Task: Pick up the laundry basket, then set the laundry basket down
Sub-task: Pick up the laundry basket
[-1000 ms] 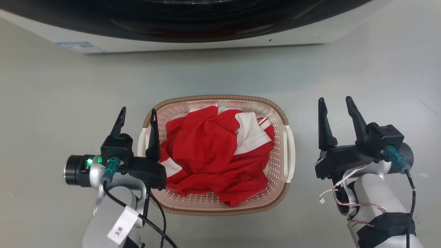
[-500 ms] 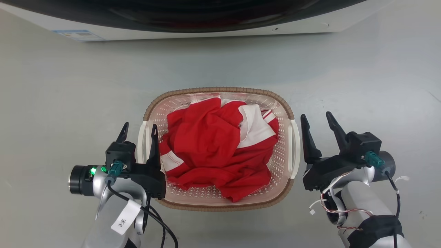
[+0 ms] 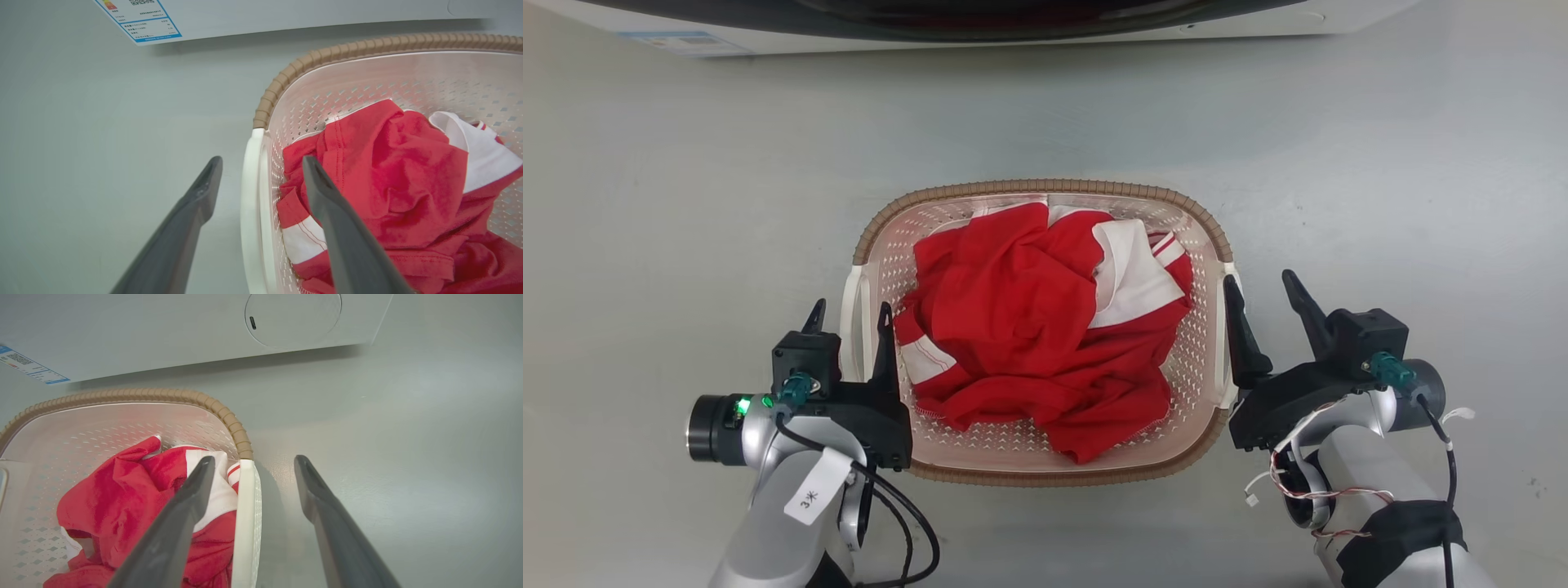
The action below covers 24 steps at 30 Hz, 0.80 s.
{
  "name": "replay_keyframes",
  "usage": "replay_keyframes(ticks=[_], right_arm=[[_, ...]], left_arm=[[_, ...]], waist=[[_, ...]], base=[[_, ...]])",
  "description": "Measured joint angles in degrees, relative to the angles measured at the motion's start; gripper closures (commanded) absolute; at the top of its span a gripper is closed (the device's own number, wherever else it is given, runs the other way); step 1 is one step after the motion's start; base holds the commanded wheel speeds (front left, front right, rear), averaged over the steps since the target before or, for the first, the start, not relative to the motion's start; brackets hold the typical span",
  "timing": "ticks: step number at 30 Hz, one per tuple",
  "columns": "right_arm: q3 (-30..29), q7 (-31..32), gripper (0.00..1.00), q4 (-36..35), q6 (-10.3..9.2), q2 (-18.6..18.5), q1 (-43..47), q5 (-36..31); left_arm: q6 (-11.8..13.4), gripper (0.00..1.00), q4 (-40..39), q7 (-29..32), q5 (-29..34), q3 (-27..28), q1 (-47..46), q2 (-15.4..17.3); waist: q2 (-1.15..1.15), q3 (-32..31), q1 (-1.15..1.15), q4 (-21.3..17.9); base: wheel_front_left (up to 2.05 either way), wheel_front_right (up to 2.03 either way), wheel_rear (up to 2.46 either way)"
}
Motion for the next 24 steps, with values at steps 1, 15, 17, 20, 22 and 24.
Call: replay_keyframes(ticks=[1,15,17,20,22,24], right_arm=[[0.2,0.0,0.0,0.4,0.0,-0.01,-0.05,0.07],[3.15,0.0,0.0,5.39,-0.08,-0.02,-2.01,3.93],[3.37,0.0,0.0,5.6,-0.08,-0.03,-2.09,4.19],[3.97,0.0,0.0,6.65,-0.08,-0.02,-2.21,5.14],[4.32,0.0,0.0,7.2,-0.29,-0.03,-2.42,5.57],[4.66,0.0,0.0,7.59,-0.43,-0.03,-2.97,5.8]], left_arm=[[-0.02,0.0,0.47,0.0,-0.43,-0.02,-0.27,0.0],[-0.51,0.0,6.81,0.01,-5.32,-1.0,-2.37,-0.15],[-0.54,0.0,7.16,0.01,-5.49,-1.22,-2.59,-0.15],[-0.81,0.0,7.97,0.01,-6.3,-1.75,-3.04,-0.16],[-0.97,0.0,8.67,0.03,-7.35,-2.23,-3.21,-0.16],[-0.98,0.0,9.12,0.07,-7.81,-2.74,-3.46,-0.16]], waist=[[0.0,0.2,0.0,0.03],[0.0,1.51,0.0,0.23],[0.0,1.61,0.0,0.24],[0.0,1.93,0.0,0.25],[0.0,2.18,0.0,0.25],[0.0,2.44,0.0,0.26]], base=[[0.0,0.0,0.0],[0.0,0.0,0.0],[0.0,0.0,0.0],[0.0,0.0,0.0],[0.0,0.0,0.0],[0.0,0.0,0.0]])
